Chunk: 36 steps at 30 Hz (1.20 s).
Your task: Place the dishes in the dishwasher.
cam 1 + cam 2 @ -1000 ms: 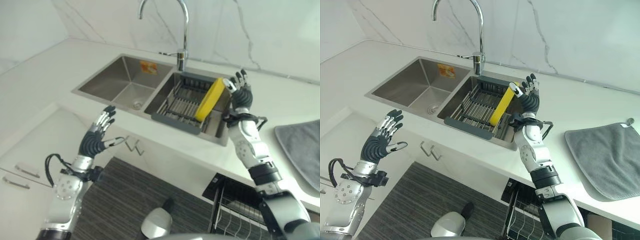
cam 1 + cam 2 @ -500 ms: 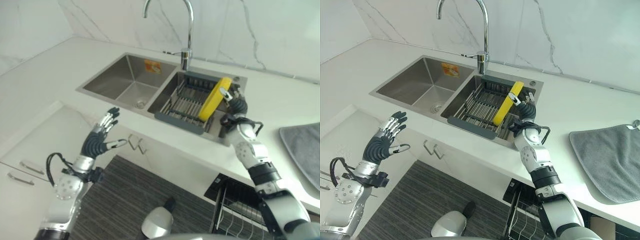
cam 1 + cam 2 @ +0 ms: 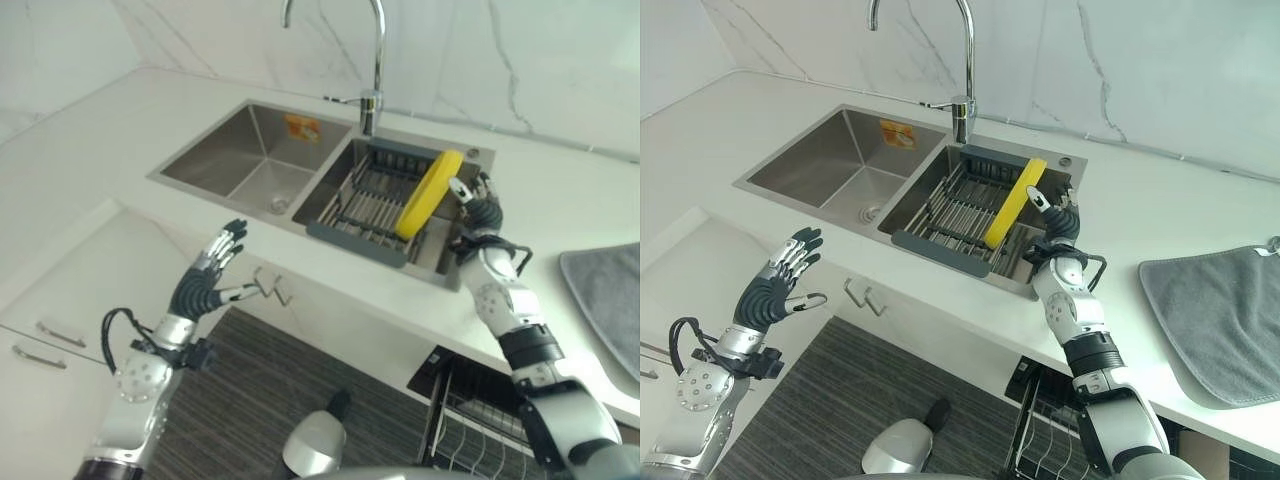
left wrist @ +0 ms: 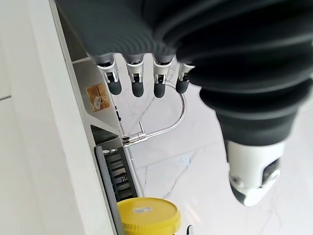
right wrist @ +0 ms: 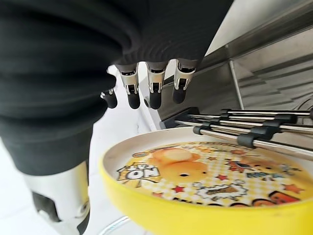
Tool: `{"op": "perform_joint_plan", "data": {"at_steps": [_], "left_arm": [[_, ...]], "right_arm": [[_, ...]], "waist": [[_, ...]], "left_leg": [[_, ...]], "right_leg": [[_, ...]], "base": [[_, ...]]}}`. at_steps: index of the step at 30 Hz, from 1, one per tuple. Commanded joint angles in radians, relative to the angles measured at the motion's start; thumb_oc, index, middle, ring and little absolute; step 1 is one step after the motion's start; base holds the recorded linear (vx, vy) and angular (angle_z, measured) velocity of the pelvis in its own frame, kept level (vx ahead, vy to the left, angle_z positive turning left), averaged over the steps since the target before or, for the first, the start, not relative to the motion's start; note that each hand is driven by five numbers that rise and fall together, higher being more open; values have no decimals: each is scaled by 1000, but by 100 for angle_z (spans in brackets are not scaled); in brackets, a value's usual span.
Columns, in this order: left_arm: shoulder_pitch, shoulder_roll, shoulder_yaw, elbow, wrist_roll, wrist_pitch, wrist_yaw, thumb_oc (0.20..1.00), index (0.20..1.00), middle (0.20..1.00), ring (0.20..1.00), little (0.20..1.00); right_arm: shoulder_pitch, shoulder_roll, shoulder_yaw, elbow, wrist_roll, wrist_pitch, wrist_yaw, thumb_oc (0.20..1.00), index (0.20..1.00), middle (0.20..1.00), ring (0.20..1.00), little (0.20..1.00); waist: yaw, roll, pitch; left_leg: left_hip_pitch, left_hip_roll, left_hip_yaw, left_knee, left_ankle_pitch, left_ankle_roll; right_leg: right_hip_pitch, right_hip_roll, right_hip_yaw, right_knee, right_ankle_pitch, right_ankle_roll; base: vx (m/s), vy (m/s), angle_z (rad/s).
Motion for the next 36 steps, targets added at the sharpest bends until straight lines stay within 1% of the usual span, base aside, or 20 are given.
{"op": "perform_joint_plan", "data": {"at_steps": [1, 7, 9, 13, 16, 21, 27, 33, 36], "left_arm": [[-6, 19, -19, 0, -37, -67, 16, 1000, 1000, 1000, 1000, 1000], [-8, 14, -22, 1, -43, -59, 11, 1000, 1000, 1000, 1000, 1000], [-12, 8, -23, 0, -44, -51, 12, 1000, 1000, 1000, 1000, 1000], [-9, 3, -22, 5, -49, -28, 13, 1000, 1000, 1000, 1000, 1000], [-9, 0, -29, 14, -56, -12, 12, 1000, 1000, 1000, 1000, 1000], [-14, -9, -57, 34, -52, -7, 16, 1000, 1000, 1000, 1000, 1000], [-1, -10, -56, 32, -51, 3, 22, 1000, 1000, 1000, 1000, 1000], [2, -15, -53, 33, -46, 6, 23, 1000, 1000, 1000, 1000, 1000], [-4, -15, -62, 37, -72, 2, -8, 1000, 1000, 1000, 1000, 1000]], "right_arm": [[-74, -71, 30, -37, -7, -2, 22, 1000, 1000, 1000, 1000, 1000], [-92, -72, 49, -40, -8, 17, 31, 1000, 1000, 1000, 1000, 1000], [-98, -68, 58, -53, -12, 31, 22, 1000, 1000, 1000, 1000, 1000], [-103, -64, 55, -62, -39, 28, -17, 1000, 1000, 1000, 1000, 1000], [-108, -62, 55, -70, -40, 37, -25, 1000, 1000, 1000, 1000, 1000], [-114, -57, 70, -94, -67, 40, -53, 1000, 1000, 1000, 1000, 1000], [-109, -67, 71, -118, -60, 47, -43, 1000, 1000, 1000, 1000, 1000], [-114, -59, 85, -148, -66, 84, -67, 1000, 1000, 1000, 1000, 1000], [-121, -58, 90, -136, -76, 91, -78, 1000, 1000, 1000, 1000, 1000]], "waist": [[35, 56, -77], [39, 54, -75], [40, 53, -74], [41, 52, -75], [39, 50, -76], [37, 50, -76], [39, 48, -77], [40, 46, -74], [41, 46, -75]], "left_leg": [[105, -27, -43, -69, -81, 82], [104, -31, -50, -69, -79, 82], [104, -33, -52, -69, -78, 82], [104, -34, -54, -69, -78, 83], [105, -34, -53, -69, -78, 84], [106, -34, -50, -69, -77, 84], [109, -35, -59, -69, -77, 84], [111, -34, -65, -69, -77, 82], [109, -34, -66, -69, -76, 81]], "right_leg": [[-106, 36, 57, 137, 6, -4], [-105, 37, 53, 140, 4, -6], [-105, 37, 51, 143, 3, -6], [-105, 38, 50, 145, 2, -7], [-105, 38, 48, 149, 0, -6], [-103, 40, 48, 151, -2, -9], [-103, 43, 54, 152, -4, -10], [-103, 47, 63, 152, -6, -13], [-102, 47, 61, 152, -7, -13]], "base": [[0, 0, 0], [0, 0, 0], [0, 0, 0], [0, 0, 0], [0, 0, 0], [0, 0, 0], [3, 1, 2], [0, 0, 0], [0, 0, 0]]}}
